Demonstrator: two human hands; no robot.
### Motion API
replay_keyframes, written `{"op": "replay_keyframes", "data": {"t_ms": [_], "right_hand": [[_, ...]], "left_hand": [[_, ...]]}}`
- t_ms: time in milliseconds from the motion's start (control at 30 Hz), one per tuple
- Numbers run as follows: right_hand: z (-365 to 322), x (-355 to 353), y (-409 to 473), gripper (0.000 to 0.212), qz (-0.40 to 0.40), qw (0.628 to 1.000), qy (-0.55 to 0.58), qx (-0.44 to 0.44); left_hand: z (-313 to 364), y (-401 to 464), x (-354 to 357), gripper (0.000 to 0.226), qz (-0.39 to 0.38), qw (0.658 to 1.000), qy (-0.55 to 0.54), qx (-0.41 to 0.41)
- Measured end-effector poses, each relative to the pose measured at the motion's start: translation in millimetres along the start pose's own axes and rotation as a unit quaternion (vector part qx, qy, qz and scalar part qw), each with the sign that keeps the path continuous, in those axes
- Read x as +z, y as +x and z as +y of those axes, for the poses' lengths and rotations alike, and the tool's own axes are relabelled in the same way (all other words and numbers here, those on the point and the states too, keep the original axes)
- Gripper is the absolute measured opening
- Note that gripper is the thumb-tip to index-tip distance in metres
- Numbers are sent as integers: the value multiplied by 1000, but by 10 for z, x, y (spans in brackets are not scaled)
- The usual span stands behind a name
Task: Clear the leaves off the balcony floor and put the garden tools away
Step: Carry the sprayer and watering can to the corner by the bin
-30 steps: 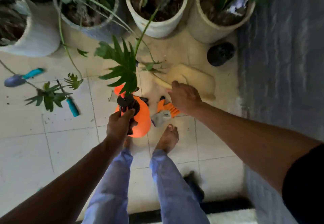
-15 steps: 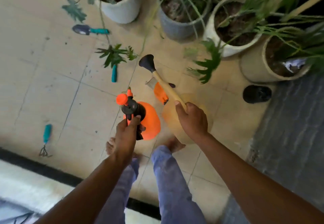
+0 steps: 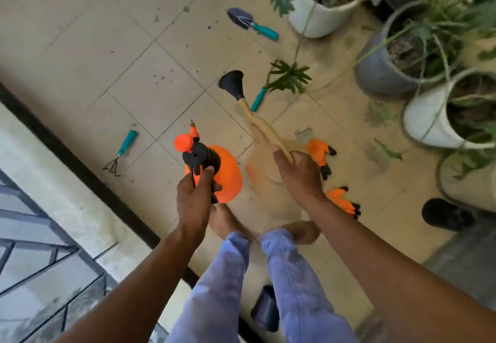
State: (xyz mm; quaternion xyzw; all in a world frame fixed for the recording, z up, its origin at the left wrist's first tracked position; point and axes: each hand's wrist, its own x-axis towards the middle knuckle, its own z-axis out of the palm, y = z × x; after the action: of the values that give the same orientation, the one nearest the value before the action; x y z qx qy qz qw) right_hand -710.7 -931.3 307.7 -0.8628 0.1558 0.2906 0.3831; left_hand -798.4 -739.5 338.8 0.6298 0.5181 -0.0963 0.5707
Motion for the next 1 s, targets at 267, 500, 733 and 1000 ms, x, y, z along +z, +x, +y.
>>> {"op": "replay_keyframes", "data": {"t_ms": [267, 500, 733, 1000], "right_hand": [[-950, 731, 262, 53, -60, 995, -64, -54], [-1749, 925, 744, 51, -106, 990, -58, -78], [-2828, 792, 1351, 52, -116, 983, -89, -114], [-3839, 1128, 2147, 54, -99, 980, -104, -136]], "left_hand": [[225, 657, -648, 28, 78, 994, -73, 7], [686, 1169, -841, 29, 131, 986, -98, -17], [1528, 1565, -836, 27, 167, 976, -136, -14], [2237, 2413, -812, 31, 167, 970, -176, -14]]}}
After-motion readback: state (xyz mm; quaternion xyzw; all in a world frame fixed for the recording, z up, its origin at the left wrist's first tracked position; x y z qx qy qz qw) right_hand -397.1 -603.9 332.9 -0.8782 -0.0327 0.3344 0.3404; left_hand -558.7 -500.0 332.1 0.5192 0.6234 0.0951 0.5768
